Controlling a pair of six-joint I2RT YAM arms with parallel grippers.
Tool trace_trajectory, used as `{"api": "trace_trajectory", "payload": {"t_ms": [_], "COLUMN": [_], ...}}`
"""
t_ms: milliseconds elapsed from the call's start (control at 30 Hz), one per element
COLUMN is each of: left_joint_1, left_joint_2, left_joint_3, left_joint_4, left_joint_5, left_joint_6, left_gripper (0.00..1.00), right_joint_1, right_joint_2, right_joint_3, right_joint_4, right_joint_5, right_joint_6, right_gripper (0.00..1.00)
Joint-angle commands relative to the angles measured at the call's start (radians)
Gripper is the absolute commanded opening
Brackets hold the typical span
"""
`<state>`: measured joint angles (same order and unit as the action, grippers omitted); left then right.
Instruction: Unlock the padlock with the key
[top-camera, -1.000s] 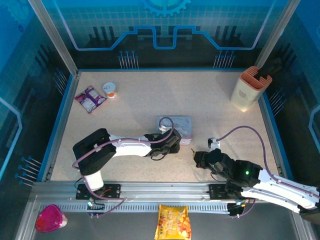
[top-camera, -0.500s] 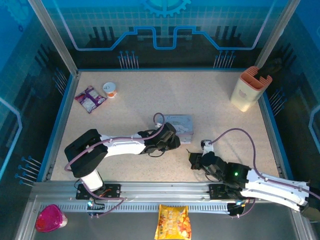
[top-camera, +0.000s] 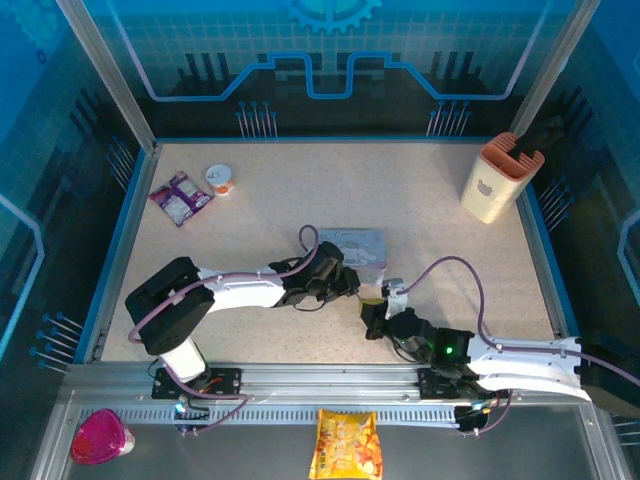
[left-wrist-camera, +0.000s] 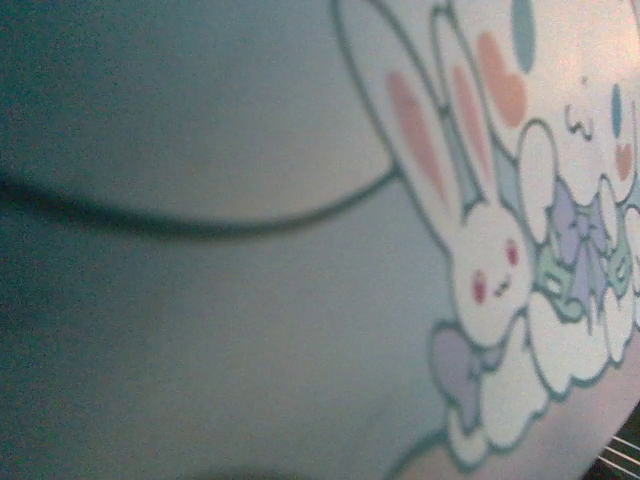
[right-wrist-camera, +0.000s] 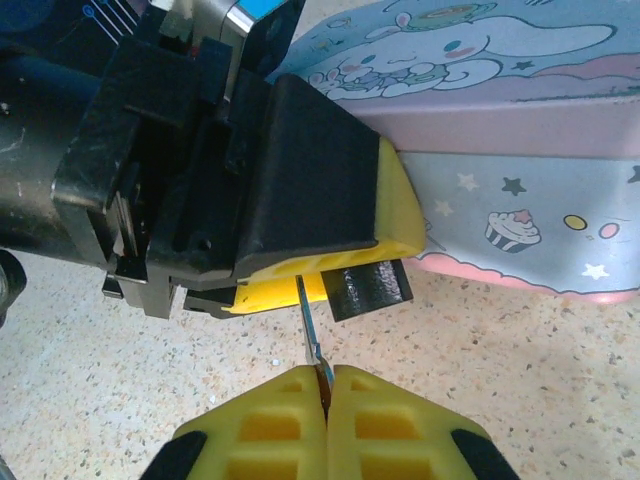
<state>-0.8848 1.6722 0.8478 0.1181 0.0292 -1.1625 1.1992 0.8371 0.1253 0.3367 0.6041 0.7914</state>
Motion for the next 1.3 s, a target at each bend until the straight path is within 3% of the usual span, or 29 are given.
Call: {"api": "trace_trajectory", "payload": {"t_ms": [0, 567, 1267], "left_joint_1": [0.016, 0.027, 0.038], "left_joint_2": [-0.046, -0.087, -0.114], "left_joint_3": [-0.022, -0.052, -0.079], "left_joint_4": [0.079, 0.133, 0.175], "left_joint_5": [0.044, 0.078, 0.112], "left_joint_6": [-0.046, -0.092, -0.129], "left_gripper": [0.19, 0.18, 0.15], "right_joint_1": [0.018, 0.015, -0.078], "right_joint_2": [0.011, 0.063, 0.224], "right_joint_3": [-0.026, -0.074, -0.079], "right_joint_4": [0.112, 0.209, 0.391], "right_joint_5": [0.076, 0.08, -0.038], "right_joint_6": [-0.049, -0.02, -0.024], "right_gripper": [0.0, 0.0, 0.0]}}
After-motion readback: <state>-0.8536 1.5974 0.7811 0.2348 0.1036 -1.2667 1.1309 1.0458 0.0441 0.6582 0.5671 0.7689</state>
